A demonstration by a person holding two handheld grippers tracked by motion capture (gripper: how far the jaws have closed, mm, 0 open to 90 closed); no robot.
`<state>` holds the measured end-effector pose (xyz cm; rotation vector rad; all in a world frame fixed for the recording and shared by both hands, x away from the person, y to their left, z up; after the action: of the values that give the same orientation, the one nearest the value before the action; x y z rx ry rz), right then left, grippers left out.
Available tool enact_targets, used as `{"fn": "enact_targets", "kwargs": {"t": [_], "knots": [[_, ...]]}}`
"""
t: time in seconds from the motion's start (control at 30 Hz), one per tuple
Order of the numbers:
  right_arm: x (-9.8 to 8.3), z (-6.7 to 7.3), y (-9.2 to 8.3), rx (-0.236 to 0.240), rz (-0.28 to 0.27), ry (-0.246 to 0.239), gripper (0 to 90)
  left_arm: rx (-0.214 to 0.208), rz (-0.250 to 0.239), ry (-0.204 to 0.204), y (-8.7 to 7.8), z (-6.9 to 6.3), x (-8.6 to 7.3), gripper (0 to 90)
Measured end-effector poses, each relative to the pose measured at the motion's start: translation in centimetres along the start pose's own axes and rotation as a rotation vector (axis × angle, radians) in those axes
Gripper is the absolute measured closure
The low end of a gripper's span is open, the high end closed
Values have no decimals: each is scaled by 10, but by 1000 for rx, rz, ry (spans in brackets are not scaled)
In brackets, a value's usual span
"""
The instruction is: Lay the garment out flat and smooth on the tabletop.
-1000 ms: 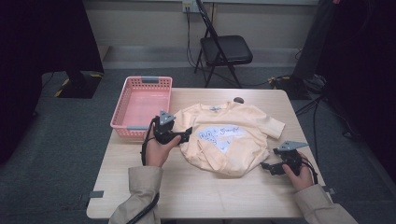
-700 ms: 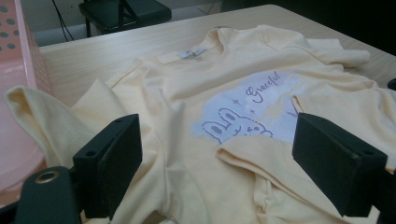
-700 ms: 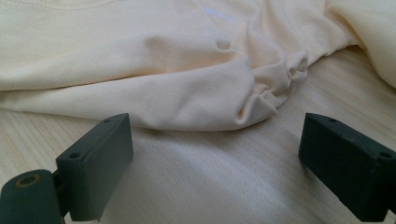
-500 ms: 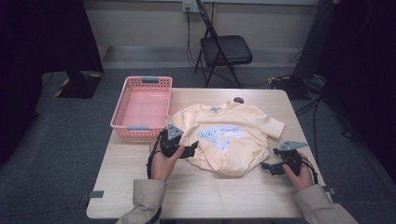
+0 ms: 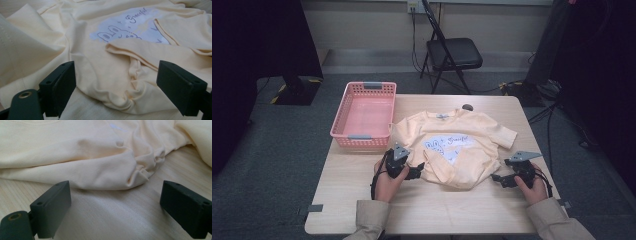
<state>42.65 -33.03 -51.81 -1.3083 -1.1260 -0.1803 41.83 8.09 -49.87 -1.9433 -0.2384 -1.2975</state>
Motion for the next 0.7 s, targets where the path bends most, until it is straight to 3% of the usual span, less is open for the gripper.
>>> {"fn": "enact_targets", "kwargs": {"t": [0.37, 0.63, 0.7], "knots": [[0, 0, 0, 0, 0, 0, 90, -4, 37, 12, 6, -2, -18, 158], [0, 0, 0, 0, -1, -1, 90, -10, 90, 41, 7, -2, -26, 158], [0, 0, 0, 0, 0, -1, 90, -9, 103, 76, 7, -2, -28, 154]]}}
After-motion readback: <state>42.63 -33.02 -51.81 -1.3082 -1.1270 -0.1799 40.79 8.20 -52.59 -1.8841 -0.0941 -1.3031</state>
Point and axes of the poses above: each handheld gripper's, and its own axes: y roughly forward along the jaws, x roughly out of its top, z roughly to its left, the point moved 2 cm from there along y, roughly forward along the jaws, and after that the axes turned 12 degrees about -x, right-handed, at the moved point
